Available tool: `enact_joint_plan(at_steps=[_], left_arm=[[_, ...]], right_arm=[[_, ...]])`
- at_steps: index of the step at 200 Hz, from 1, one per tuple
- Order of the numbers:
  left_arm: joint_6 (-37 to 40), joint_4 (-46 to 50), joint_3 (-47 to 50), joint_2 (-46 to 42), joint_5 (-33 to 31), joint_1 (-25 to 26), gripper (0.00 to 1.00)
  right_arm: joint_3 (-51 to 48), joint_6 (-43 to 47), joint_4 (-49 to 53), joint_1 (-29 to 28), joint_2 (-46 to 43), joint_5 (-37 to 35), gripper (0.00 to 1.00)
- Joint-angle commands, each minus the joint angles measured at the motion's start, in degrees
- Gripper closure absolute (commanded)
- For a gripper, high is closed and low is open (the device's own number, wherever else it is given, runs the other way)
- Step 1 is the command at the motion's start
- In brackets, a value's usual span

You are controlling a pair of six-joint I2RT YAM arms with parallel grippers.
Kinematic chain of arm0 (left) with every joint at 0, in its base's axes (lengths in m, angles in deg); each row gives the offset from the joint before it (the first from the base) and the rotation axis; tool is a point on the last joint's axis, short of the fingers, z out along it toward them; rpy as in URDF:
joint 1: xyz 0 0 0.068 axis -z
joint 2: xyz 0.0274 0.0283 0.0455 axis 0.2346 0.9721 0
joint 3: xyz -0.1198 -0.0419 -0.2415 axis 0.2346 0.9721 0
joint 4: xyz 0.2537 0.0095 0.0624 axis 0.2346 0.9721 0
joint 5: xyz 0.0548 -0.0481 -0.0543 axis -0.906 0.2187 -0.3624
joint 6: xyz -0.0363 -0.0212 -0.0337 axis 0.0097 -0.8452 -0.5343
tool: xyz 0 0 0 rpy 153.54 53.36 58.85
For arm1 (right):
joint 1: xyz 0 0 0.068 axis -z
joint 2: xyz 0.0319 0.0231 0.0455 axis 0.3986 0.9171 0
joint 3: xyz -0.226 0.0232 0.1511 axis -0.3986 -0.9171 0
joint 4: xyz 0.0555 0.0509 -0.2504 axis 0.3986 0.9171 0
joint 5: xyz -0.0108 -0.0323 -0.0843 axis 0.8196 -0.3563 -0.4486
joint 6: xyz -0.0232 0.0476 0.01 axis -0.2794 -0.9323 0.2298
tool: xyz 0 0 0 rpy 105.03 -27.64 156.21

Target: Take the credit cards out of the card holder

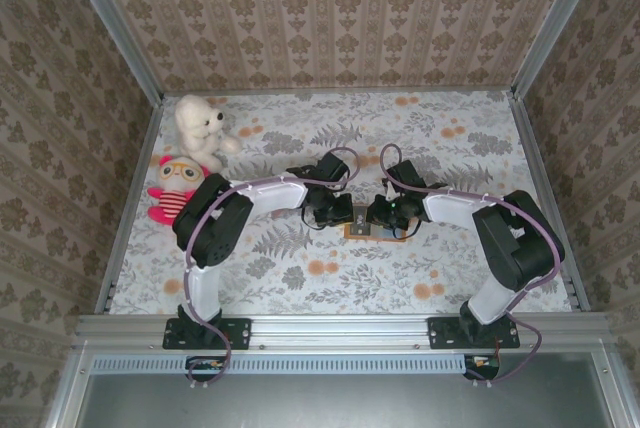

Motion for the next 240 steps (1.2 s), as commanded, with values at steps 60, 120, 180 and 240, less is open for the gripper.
enact_joint_plan(at_steps=[60,120,180,240], left_arm=[[-0.70,0.12,2.23,1.00,-0.65,0.63,0.90],[-0.34,1.47,2.57,-0.88,-2.10,0.17,0.86],[-0.48,0.78,2.03,-0.45,-1.13,0.29,0.86],[0.53,1.46,0.95,-1.99,-0.59,0.21,0.87]], right_arm=[[-0.71,0.46,-2.05,0.89,-1.02,3.25,0.92],[-3.21,2.01,-0.31,2.48,-5.02,0.10,0.99],[-3.43,3.05,1.20,3.28,-4.43,0.53,0.96],[-2.93,2.56,1.07,3.24,-2.50,1.30,0.77]])
